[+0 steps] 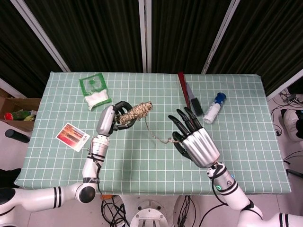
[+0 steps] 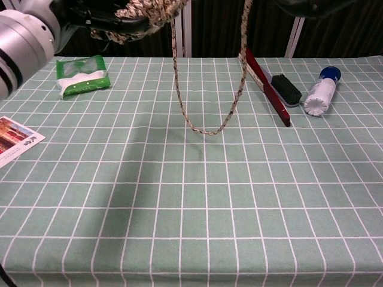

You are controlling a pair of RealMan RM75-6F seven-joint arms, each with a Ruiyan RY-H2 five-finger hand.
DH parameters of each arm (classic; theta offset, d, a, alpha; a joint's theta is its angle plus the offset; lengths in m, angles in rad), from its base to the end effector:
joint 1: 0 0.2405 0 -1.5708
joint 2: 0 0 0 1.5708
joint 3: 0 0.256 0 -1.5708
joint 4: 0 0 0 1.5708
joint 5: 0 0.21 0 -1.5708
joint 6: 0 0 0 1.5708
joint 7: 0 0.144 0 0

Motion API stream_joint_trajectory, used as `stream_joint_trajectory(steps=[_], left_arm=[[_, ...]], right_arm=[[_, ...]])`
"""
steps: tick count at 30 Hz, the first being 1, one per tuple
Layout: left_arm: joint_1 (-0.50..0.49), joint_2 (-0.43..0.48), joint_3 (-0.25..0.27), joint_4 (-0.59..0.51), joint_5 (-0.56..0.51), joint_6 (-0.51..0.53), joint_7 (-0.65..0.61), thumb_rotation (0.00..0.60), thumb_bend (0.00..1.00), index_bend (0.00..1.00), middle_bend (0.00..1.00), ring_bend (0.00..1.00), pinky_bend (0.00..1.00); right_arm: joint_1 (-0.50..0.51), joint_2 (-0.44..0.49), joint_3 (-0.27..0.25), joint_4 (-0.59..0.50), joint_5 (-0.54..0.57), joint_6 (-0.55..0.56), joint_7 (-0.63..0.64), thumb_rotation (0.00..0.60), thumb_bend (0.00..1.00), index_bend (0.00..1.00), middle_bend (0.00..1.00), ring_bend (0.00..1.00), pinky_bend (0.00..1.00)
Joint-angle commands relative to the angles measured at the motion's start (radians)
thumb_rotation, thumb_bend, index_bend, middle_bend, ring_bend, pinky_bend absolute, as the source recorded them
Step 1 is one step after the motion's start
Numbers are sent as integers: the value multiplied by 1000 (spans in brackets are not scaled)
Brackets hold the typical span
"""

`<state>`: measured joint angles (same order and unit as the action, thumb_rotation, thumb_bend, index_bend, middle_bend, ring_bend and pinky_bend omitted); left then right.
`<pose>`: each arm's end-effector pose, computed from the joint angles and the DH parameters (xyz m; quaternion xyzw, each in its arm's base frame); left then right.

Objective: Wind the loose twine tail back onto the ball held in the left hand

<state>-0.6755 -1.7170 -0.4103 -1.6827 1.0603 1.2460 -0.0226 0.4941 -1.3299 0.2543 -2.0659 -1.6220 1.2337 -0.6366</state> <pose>-0.0713 0.3308 0.0072 -0.4627 -0.5666 -0.6162 0.2920 -0.0583 -0.2444 0.0941 0.7106 -0.1725 0.5437 0.4120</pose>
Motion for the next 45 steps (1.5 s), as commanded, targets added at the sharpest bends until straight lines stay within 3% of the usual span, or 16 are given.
stream_joint_trajectory(steps=[1,8,12,16,20,28,34,39,45], left_arm=[[-64,-67,13,46,0,15,124,600,430,756,732,643,764],[-97,-119,91,97,137,23,169,600,430,756,735,643,763],[-101,-119,134,102,229,19,130,600,430,757,737,644,762],[-99,-102,179,87,307,1,61,600,430,760,738,644,767],[-93,-43,209,22,355,-48,-96,600,430,760,739,644,780],[-80,79,241,-34,428,-121,-544,600,430,762,742,646,780],[-63,133,243,-23,467,-112,-891,600,430,764,745,648,780],[-33,139,222,6,444,-68,-1056,600,430,764,748,648,780],[18,128,170,26,315,-49,-1166,600,430,764,750,649,780]], right_arm=[[81,4,88,-57,112,-71,-71,600,477,885,184,0,0],[230,-29,225,-75,345,-132,-157,600,477,900,189,0,0],[313,-64,273,-50,463,-131,-204,600,477,905,190,0,0],[384,-97,306,-19,560,-115,-217,600,477,906,190,0,0],[433,-123,325,22,621,-75,-215,600,478,909,191,0,0],[418,-113,310,91,650,8,-135,600,482,923,210,0,0],[370,-75,269,140,666,31,-50,600,492,924,210,0,0],[321,-46,216,166,629,39,31,600,500,927,208,0,0],[248,-5,137,183,547,51,136,600,506,932,203,0,0]])
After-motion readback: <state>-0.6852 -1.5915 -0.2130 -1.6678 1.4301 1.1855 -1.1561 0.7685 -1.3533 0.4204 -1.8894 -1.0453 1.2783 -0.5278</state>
